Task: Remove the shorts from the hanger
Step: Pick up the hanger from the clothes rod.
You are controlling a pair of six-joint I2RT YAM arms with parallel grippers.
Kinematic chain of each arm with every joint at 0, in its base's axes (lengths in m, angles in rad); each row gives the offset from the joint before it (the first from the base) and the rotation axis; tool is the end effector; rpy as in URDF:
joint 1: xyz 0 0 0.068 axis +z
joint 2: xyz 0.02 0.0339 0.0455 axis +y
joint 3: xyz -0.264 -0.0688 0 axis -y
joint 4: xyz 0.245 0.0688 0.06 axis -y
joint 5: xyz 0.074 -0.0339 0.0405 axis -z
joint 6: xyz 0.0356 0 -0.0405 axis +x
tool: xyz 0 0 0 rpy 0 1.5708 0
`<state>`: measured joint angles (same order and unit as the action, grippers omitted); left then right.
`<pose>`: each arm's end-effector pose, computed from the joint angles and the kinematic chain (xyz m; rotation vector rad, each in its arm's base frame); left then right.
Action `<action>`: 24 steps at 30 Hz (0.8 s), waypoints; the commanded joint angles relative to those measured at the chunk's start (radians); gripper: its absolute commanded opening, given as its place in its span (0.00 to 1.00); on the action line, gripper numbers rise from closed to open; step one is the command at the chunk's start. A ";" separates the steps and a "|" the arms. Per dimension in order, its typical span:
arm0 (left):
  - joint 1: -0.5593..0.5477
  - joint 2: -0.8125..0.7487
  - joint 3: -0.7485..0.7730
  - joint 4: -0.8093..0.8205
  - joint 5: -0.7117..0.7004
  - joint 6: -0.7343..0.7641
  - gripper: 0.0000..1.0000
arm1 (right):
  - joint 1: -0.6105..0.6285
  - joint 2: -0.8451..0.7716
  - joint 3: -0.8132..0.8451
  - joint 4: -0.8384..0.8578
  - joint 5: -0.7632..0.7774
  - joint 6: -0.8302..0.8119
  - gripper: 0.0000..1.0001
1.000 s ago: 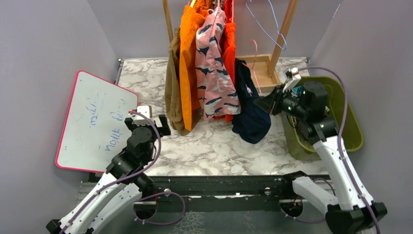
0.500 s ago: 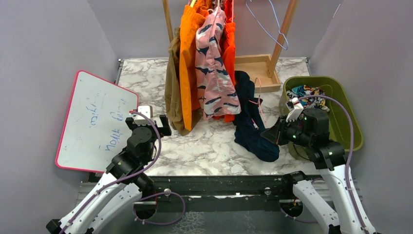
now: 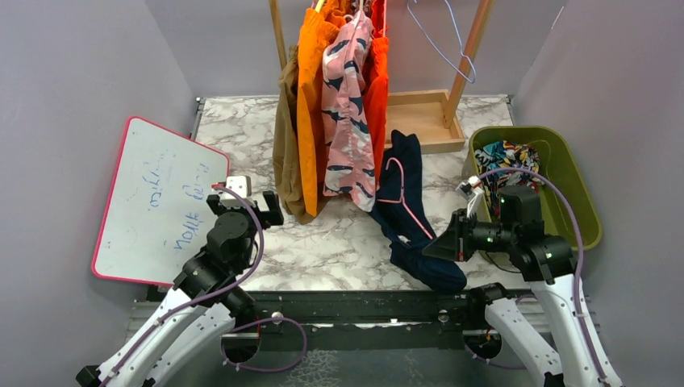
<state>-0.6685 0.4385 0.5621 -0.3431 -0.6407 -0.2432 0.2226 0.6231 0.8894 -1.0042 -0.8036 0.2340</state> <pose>0.1048 -0.0557 0.2930 -0.0825 1.7452 -0.0928 0.0911 0.0469 0.3235 -0.4109 2.2573 1.1590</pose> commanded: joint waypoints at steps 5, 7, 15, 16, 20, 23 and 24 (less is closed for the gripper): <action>0.004 -0.026 0.032 -0.008 0.077 0.002 0.99 | 0.003 0.059 -0.044 0.162 -0.317 0.040 0.01; 0.004 -0.029 0.032 0.000 0.118 0.006 0.99 | 0.003 0.077 -0.069 0.239 -0.344 0.075 0.01; 0.004 -0.001 0.059 0.084 0.453 -0.028 0.99 | 0.046 0.218 -0.098 0.377 -0.375 0.054 0.01; 0.004 0.003 0.059 0.106 0.509 -0.057 0.99 | 0.072 0.235 -0.096 0.385 -0.357 0.055 0.01; 0.004 0.045 0.078 0.177 0.691 -0.144 0.99 | 0.251 0.295 -0.116 0.494 -0.259 0.103 0.01; 0.004 0.091 0.082 0.213 0.811 -0.187 0.98 | 0.360 0.347 -0.119 0.569 -0.182 0.124 0.01; 0.004 0.108 0.084 0.212 0.843 -0.198 0.97 | 0.364 0.368 -0.119 0.595 -0.190 0.127 0.01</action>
<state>-0.6685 0.4946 0.6147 -0.2165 -0.0422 -0.3523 0.5144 0.9451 0.7761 -0.5793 -1.0313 0.3279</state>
